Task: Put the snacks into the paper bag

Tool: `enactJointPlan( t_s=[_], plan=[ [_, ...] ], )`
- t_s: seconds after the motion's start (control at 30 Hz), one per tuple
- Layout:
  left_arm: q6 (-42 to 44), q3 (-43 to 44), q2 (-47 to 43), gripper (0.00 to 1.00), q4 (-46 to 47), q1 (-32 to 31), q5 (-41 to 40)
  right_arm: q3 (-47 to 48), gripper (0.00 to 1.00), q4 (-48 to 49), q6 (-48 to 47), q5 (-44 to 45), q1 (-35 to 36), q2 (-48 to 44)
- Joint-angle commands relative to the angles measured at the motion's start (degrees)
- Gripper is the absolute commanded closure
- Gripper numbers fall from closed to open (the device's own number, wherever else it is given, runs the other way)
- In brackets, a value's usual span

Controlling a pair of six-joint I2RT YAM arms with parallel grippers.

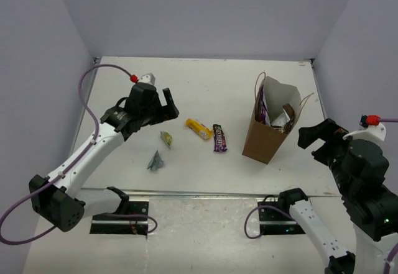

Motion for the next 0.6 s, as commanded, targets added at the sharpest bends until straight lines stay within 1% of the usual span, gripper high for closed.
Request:
enactJointPlan(
  t_s=[0.0,0.1,0.17,0.3,0.43,0.57],
  plan=[
    [-2.20,-5.86,-3.00,0.00,-6.34,-0.32,-7.33,-0.68,0.01,1.12,-0.11,-1.66,0.19,-0.63],
    [-2.90,-10.44,-3.44,0.00,-6.00,-0.32,-8.65,-0.77,0.01,1.12,0.16,-2.71,0.19,-0.54],
    [-3.26,-11.95,-2.92,0.02,-5.48,-0.32,-9.27,-0.51,0.01,1.12,0.24,-3.07,0.28,-0.46],
    [-4.49,-13.80,-0.46,0.02,-5.04,-0.32,-10.41,0.02,0.01,1.12,0.15,-3.33,0.19,-0.28],
    [-3.96,-15.55,4.36,0.02,-1.35,-0.32,-8.49,-0.16,0.01,1.03,0.07,-3.33,0.19,-0.54],
    [-4.05,-14.95,9.12,0.02,2.07,-0.32,-7.25,-0.25,0.01,0.77,-0.28,-3.07,0.54,-0.72]
  ],
)
